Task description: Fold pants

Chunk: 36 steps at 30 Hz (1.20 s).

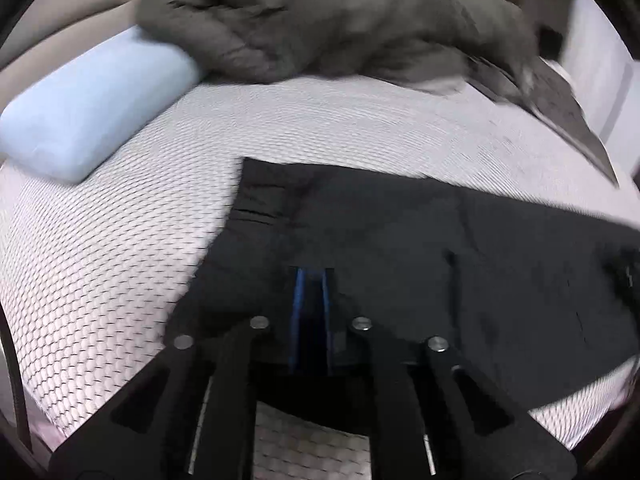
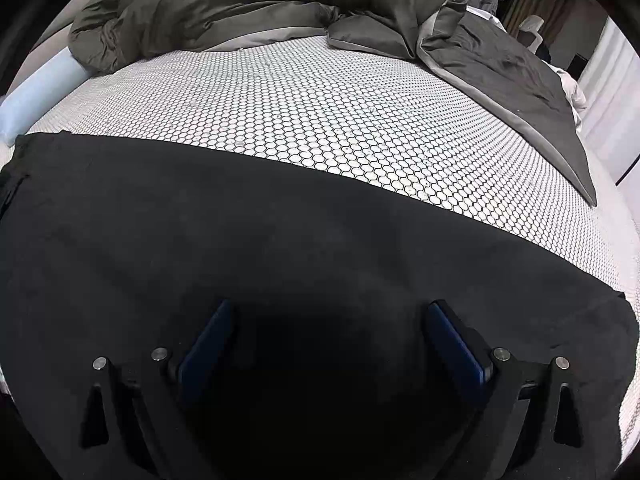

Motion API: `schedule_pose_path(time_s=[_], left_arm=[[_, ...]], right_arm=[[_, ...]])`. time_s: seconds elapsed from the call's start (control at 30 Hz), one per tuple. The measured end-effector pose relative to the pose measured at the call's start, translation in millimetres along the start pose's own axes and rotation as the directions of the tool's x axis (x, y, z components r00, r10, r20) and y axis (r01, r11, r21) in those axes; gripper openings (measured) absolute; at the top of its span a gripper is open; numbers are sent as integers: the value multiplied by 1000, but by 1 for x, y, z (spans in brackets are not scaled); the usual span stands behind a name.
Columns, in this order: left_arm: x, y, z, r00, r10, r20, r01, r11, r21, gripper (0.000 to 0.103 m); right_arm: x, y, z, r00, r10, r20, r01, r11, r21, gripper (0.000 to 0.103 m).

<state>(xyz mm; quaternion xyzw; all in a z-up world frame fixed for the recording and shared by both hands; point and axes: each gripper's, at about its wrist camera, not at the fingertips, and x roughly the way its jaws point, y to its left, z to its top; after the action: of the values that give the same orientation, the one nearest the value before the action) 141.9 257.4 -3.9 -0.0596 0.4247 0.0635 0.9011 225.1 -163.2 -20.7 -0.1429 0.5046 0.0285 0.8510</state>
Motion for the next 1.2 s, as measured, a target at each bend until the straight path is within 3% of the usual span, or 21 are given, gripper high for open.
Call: schedule_pose_path(time_s=[0.03,0.13,0.23,0.27,0.33,0.4,0.5,0.6,0.67,0.77,0.83,0.9,0.97,1.03,1.13,1.2], left_arm=[[5,-7,-2,1000,-16,-18,17,999,31,18],[20,-16,-7,999,8,-39,-6,998,70,19],[15,3,-13,1000,17,-17,-16,1000,26,19],[10,9,-18,999,52,-10,-52,999,16,13],[6,28,-25,999,52,-8,-52,999,-14,1],[0,47,-30,1000,5,-6,-5,998,-70,1],[-16,46,-33,1000,11,28,-9,998,-68,2],[-31,24,-38,998,-39,56,41,999,-19,16],[-25,2,-45,996,-90,30,89,995,38,37],[-10,-14,-58,1000,-25,17,22,989,148,41],[-12,5,-63,999,-34,40,30,995,95,42],[-13,30,-63,998,-30,46,29,1000,12,32],[-17,55,-64,999,-15,43,17,999,-41,3],[-21,69,-68,998,-27,48,31,997,-75,1],[-26,67,-68,998,18,63,-14,998,-65,1],[-39,54,-76,997,-16,72,22,997,-74,2]], right_arm=[[0,1,0,1000,-4,1,4,1000,-4,98],[-1,3,0,1000,-6,2,6,1000,-5,98],[-1,3,0,1000,-4,2,4,1000,-2,98],[-1,2,0,1000,1,1,-1,1000,1,98],[-1,1,0,1000,6,-1,-6,1000,5,98],[-1,3,0,1000,5,-1,-5,1000,1,98],[-2,5,0,1000,-2,2,2,1000,-7,98],[-3,5,-1,1000,-5,4,5,1000,-7,98],[-4,6,-1,1000,-10,5,10,1000,-9,98],[-5,9,-2,1000,-13,7,13,1000,-13,98],[-6,9,-3,1000,-8,6,8,1000,-8,98],[-6,9,-3,1000,-5,5,5,1000,-7,98],[-6,10,-4,1000,-2,5,2,1000,-10,98],[-7,10,-5,1000,1,5,-1,1000,-13,98],[-8,10,-5,1000,4,6,-4,1000,-11,98],[-12,10,-6,1000,24,7,-24,1000,0,98]])
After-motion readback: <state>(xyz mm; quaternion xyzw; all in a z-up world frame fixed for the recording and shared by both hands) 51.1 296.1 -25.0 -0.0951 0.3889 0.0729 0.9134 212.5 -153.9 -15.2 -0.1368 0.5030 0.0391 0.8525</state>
